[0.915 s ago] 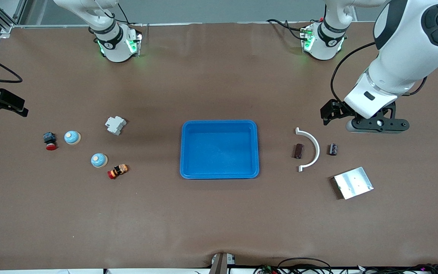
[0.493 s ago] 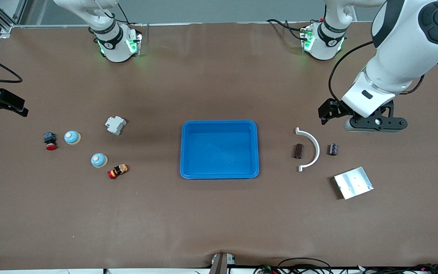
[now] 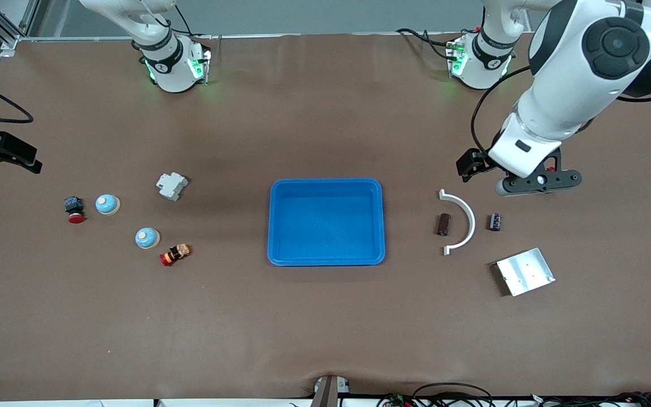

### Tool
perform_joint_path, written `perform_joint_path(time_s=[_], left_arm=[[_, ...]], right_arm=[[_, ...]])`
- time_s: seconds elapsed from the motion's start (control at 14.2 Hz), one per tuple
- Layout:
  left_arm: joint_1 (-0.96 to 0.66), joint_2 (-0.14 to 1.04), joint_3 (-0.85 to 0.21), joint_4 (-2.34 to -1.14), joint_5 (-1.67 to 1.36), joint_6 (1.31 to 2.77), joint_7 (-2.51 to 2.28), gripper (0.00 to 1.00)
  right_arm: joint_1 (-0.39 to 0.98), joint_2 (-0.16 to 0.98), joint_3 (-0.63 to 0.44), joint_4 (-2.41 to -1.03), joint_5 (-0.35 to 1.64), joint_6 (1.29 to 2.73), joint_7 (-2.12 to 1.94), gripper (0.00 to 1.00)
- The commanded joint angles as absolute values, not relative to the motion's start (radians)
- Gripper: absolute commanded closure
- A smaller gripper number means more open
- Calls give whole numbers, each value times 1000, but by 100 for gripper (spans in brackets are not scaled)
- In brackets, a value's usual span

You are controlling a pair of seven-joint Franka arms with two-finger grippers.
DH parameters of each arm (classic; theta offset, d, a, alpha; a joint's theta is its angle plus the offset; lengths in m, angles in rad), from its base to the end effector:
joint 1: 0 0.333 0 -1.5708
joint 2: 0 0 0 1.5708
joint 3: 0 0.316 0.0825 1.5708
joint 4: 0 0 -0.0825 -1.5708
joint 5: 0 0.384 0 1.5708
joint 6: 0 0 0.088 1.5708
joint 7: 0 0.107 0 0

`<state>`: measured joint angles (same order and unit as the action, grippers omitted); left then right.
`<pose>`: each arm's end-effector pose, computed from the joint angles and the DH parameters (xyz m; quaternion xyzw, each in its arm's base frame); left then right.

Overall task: Place electrolytic capacitor and blue bell in tray
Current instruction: 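Reach the left gripper down to the brown capacitor beside the white clip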

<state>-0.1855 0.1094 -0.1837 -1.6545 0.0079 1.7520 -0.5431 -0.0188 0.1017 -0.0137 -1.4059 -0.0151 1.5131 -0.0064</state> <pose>0.5574 -0.2098 0.5384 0.9962 0.0866 -0.0072 0.0033 0.5804 -0.0201 0.6391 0.9999 -0.0135 0.0026 0.0083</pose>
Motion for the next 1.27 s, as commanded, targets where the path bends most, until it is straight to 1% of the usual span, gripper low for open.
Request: perform_joint_path(time_s=[0.0,0.14,0.49,0.56,0.7,0.77,0.92,1.06,1.2], left_arm=[[-178,106,-196,-1663,3,1740,-594,0],[-175,110,-196,-1664,2,1743,-514,0],[-181,95,-205,-1758,15,1821,-431,0],[-184,98,-209,-1775,15,1848,-423,0],[-193,103,-228,-1853,35,1945,-420,0],[-186,104,-235,-1880,63,1975,-417,0],[-178,109,-236,-1939,63,2054,-387,0],[-170,92,-235,-2070,66,2223,-338,0],[-169,95,-233,-2150,74,2340,-295,0]], right_arm=[[-40,107,-2,-1393,-9,1511,-20,0],[-40,110,-2,-1393,-8,1512,-20,0],[-43,117,-2,-1397,6,1512,-11,0],[-43,132,-2,-1397,11,1514,-12,0],[-38,179,-2,-1404,14,1516,-20,0],[-41,199,-2,-1423,14,1538,-23,0],[-43,227,-3,-1482,9,1630,-32,0],[-78,268,-2,-1558,11,1734,-102,0],[-92,304,-2,-1633,14,1825,-138,0]])
